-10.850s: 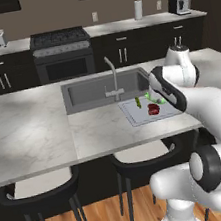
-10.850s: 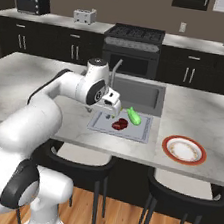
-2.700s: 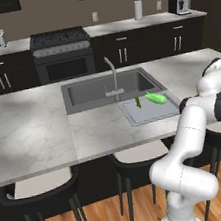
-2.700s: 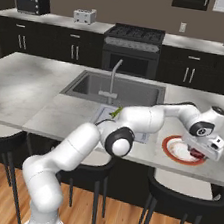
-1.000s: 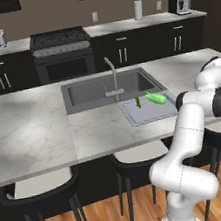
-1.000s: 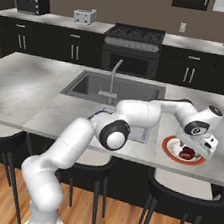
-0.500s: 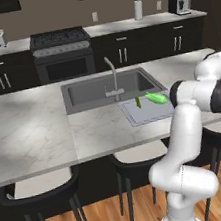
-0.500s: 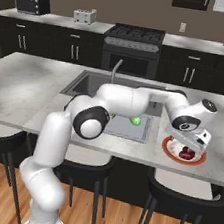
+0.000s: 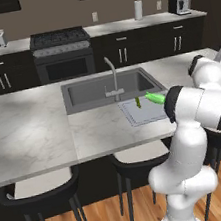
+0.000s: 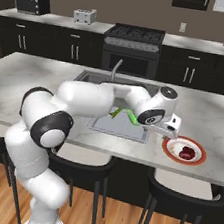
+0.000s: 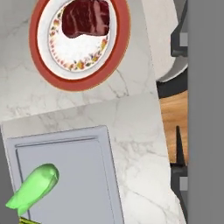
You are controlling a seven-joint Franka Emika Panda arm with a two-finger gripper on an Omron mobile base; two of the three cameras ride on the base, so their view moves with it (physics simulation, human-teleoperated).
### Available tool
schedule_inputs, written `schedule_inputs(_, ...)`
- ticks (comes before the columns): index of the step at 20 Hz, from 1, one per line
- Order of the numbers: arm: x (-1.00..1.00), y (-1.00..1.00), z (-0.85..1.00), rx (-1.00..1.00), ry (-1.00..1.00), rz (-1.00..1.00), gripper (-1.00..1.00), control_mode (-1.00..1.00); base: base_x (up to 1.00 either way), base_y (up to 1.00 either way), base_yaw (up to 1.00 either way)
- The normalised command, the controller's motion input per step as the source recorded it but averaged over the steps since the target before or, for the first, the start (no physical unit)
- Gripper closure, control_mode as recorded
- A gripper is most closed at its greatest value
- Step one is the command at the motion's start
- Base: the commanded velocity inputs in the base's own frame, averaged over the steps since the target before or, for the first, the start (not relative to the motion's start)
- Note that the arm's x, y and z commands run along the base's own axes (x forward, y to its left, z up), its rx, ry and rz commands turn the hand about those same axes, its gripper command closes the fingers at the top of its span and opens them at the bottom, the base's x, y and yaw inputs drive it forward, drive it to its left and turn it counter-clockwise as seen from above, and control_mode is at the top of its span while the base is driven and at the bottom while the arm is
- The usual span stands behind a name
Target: Create a steak meal by picking up the steak and asparagus from the tray and placing them on the plate. Leave the corn on the tray.
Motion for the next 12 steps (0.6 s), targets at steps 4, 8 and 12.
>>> schedule_inputs(4, 0.0, 1.0, 0.58, -0.07, 0.0, 0.07, -1.0, -1.0, 0.0, 0.0, 0.0)
schedule_inputs(8, 0.03, 1.0, 0.51, 0.0, 0.0, 0.0, -1.0, -1.0, 0.0, 0.0, 0.0)
schedule_inputs(12, 0.06, 0.97, 0.13, 0.0, 0.0, 0.0, -1.0, -1.0, 0.0, 0.0, 0.0)
